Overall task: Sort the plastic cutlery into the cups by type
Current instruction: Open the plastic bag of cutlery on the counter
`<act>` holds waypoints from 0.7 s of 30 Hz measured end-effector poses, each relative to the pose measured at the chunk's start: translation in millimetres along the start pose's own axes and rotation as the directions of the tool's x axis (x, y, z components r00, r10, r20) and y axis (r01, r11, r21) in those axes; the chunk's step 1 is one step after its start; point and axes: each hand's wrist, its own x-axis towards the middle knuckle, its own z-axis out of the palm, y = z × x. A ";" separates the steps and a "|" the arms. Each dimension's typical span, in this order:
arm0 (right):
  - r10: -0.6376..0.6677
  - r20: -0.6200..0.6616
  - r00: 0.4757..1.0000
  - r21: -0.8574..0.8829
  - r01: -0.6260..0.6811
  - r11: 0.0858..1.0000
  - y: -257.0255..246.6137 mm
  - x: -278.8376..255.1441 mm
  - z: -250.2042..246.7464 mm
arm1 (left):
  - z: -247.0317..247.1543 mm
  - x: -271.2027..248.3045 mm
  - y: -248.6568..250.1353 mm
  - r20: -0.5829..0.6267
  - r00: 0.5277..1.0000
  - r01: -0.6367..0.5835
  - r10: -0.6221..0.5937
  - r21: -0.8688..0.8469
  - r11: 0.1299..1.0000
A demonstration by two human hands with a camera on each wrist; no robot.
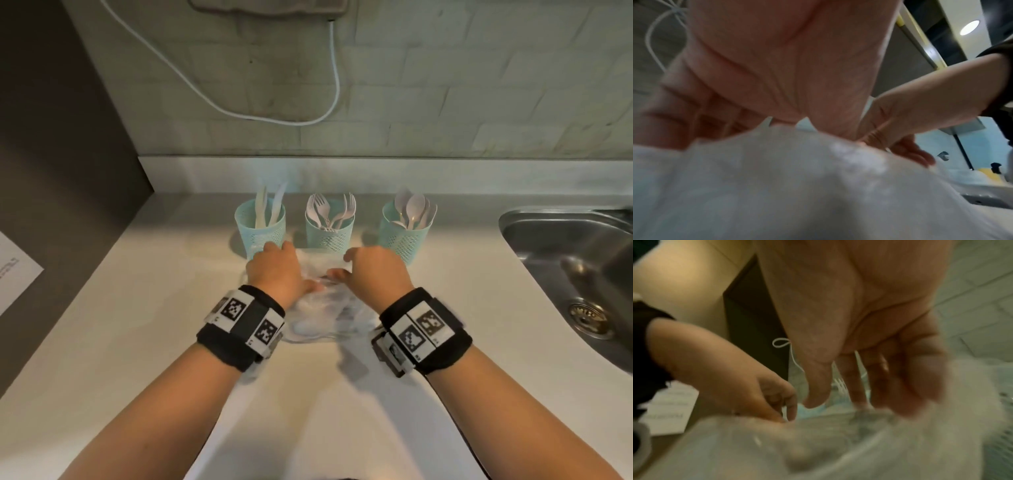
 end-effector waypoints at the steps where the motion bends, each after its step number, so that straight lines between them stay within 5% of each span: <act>1: 0.036 0.044 0.998 -0.040 -0.035 0.999 0.2 -0.4 3.3 | 1.9 1.1 -3.2 0.031 1.000 -0.001 0.002 -0.022 1.000; 6: 0.123 0.124 0.985 -0.027 -0.121 0.992 13.4 1.9 21.4 | -2.7 5.6 -20.7 0.099 0.987 -0.095 0.130 -0.294 0.951; 9: 0.142 0.184 0.973 0.048 -0.153 0.987 18.9 3.3 31.4 | -6.9 7.9 -30.7 0.002 0.983 -0.160 0.183 -0.471 0.867; 12: 0.097 0.203 0.974 0.171 -0.133 0.976 23.8 4.0 33.0 | -12.1 8.2 -38.6 -0.094 0.986 -0.164 0.134 -0.594 0.788; 14: 0.076 0.186 0.980 0.322 -0.134 0.937 27.6 3.6 29.1 | -15.0 10.1 -44.6 -0.111 0.993 -0.109 0.037 -0.771 0.627; 17: 0.104 0.079 0.991 0.655 -0.131 0.744 34.0 3.3 25.5 | -14.9 17.0 -57.5 -0.071 0.991 -0.036 -0.111 -0.956 0.290; 19: 0.138 -0.012 0.990 0.812 -0.071 0.579 38.3 0.0 23.8 | -11.1 19.8 -66.4 -0.078 0.988 -0.041 -0.136 -0.965 0.260; 21: 0.174 -0.027 0.984 0.901 -0.052 0.432 41.1 -4.6 22.7 | -6.9 20.0 -73.1 -0.094 0.987 -0.041 -0.130 -0.933 0.358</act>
